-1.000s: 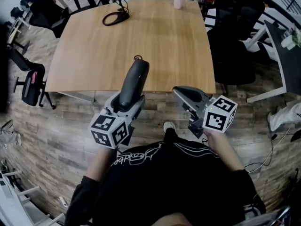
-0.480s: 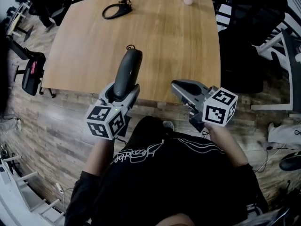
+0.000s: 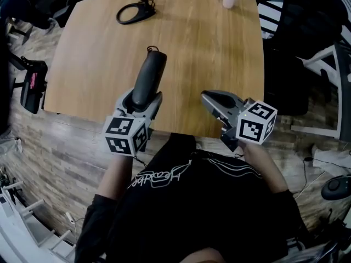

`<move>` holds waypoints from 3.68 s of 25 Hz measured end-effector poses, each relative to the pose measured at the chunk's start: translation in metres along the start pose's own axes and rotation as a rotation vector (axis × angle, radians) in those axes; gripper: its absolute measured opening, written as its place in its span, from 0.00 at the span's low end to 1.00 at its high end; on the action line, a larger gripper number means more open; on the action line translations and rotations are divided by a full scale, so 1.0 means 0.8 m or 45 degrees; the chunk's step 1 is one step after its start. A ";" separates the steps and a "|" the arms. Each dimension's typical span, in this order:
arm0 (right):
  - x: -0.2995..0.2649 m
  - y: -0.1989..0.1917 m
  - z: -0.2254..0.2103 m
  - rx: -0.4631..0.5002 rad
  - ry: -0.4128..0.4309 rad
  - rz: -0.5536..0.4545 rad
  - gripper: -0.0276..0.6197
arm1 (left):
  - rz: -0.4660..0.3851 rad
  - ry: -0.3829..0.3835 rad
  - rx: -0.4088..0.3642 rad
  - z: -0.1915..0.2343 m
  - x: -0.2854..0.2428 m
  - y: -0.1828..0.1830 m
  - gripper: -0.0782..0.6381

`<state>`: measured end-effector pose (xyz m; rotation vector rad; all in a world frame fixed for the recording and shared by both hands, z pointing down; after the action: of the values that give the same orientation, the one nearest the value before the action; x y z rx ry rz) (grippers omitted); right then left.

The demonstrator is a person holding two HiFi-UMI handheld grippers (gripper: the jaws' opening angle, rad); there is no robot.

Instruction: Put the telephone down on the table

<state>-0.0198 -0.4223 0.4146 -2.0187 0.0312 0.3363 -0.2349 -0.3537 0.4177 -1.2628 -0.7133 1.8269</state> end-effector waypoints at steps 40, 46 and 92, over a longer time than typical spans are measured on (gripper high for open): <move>-0.057 -0.071 -0.114 -0.203 -0.152 0.213 0.11 | 0.456 0.132 -0.139 0.058 -0.213 -0.063 0.51; -0.051 -0.075 -0.110 -0.212 -0.161 0.211 0.11 | 0.462 0.187 -0.209 0.058 -0.217 -0.074 0.51; 0.099 0.004 0.255 0.158 0.219 -0.207 0.11 | -0.197 -0.574 0.017 -0.148 0.233 -0.040 0.12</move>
<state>0.0100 -0.2346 0.3066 -1.9075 -0.0051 0.0556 -0.1510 -0.1776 0.3101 -0.7639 -1.0083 1.9997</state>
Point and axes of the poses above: the fingertips, and each gripper's own axes: x backward along the fingers, z to its left, y out of its top, the point moved 6 cm from there along x, backward along the fingers, and after that the axes turned 13 degrees about x, right-handed, at the moved point
